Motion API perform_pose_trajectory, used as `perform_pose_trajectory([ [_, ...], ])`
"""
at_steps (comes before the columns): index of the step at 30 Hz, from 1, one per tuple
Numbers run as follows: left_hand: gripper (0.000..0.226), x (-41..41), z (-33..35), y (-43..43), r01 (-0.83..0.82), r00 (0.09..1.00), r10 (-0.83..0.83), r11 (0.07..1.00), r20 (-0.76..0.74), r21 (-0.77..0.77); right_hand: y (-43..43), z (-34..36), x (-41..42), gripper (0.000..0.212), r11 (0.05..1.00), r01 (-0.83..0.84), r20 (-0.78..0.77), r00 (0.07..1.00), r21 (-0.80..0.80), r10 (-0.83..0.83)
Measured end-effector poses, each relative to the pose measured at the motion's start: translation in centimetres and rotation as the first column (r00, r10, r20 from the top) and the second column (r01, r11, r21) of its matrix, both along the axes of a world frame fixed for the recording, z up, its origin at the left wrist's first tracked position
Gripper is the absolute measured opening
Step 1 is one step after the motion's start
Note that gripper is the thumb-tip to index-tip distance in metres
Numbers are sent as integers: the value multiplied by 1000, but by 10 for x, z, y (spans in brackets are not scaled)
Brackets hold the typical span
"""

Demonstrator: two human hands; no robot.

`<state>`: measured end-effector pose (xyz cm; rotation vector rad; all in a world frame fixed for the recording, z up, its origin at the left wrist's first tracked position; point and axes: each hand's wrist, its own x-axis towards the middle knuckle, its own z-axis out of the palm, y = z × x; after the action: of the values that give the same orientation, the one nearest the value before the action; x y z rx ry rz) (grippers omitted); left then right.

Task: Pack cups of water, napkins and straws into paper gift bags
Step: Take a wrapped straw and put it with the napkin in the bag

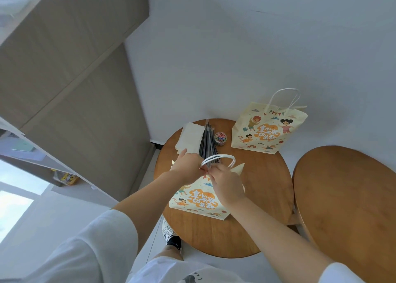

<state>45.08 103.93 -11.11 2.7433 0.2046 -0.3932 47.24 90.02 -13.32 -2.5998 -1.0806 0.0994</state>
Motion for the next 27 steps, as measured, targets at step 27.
perform_pose_trajectory([
  [27,32,64,24,-18,251,953,-226,962,-201,108,-109,45,95,20,958,130,-280,938,-254,-202],
])
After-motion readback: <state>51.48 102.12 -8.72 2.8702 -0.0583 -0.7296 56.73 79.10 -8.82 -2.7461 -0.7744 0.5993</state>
